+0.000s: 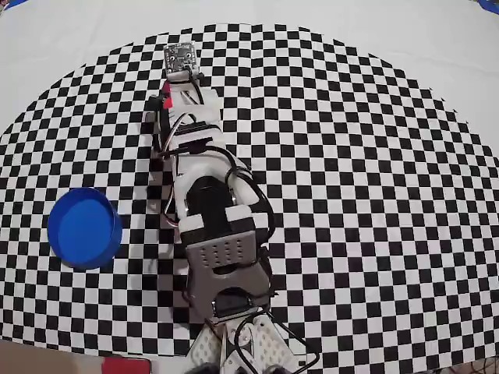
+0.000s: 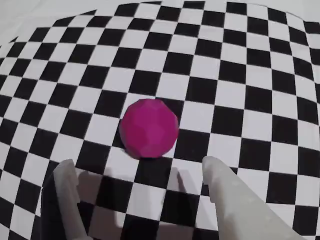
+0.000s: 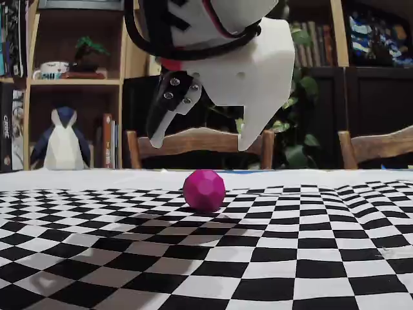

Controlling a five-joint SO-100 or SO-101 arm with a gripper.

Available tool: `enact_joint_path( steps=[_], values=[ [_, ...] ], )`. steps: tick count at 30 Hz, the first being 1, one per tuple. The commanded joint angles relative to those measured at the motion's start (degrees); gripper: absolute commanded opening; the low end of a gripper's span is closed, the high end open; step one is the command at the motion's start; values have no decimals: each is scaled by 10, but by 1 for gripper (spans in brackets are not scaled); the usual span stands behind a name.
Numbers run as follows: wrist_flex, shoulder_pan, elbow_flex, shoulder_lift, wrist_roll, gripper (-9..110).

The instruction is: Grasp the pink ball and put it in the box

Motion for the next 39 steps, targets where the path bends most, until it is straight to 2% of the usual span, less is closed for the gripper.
enact_joint_path(
  steps=[1, 39],
  values=[
    [-7, 5, -34, -3, -4, 29],
    [11, 6, -160, -120, -4, 29]
  ],
)
